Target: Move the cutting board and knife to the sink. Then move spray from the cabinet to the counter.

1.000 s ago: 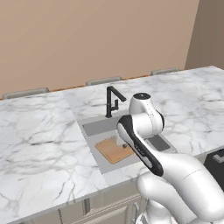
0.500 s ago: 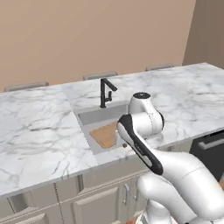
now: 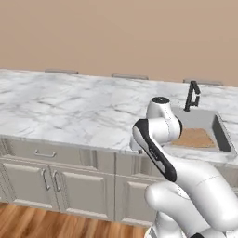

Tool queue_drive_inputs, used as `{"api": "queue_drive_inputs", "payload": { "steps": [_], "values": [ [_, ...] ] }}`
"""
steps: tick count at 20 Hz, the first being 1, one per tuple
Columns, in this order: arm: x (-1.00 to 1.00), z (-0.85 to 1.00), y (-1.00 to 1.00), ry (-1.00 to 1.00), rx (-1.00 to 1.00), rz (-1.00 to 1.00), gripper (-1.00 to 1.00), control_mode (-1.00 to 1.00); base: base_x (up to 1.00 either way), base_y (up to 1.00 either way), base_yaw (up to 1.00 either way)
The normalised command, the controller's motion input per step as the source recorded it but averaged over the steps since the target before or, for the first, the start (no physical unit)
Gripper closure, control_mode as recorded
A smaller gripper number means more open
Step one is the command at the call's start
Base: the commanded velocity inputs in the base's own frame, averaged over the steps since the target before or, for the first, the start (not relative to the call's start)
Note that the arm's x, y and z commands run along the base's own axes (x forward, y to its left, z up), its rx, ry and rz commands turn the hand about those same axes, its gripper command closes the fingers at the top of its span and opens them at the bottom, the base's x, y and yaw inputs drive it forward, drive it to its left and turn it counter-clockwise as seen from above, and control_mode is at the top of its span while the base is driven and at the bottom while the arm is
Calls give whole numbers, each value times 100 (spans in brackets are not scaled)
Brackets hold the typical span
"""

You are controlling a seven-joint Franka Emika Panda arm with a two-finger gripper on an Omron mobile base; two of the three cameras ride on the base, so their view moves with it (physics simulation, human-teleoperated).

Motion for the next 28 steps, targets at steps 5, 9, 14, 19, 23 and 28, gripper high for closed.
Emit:
{"api": "queue_drive_inputs", "payload": {
  "steps": [5, 9, 14, 19, 23, 28],
  "values": [
    [0, 0, 0, 0, 0, 0, -100, 100, 1, 4, 99],
    [0, 0, 0, 0, 0, 0, -100, 100, 38, 4, 74],
    [0, 0, 0, 0, 0, 0, -100, 100, 76, 7, 41],
    [0, 0, 0, 0, 0, 0, -100, 100, 84, 11, 33],
    [0, 0, 0, 0, 0, 0, -100, 100, 86, 14, 30],
    [0, 0, 0, 0, 0, 0, -100, 100, 85, 26, 22]
  ]
}}
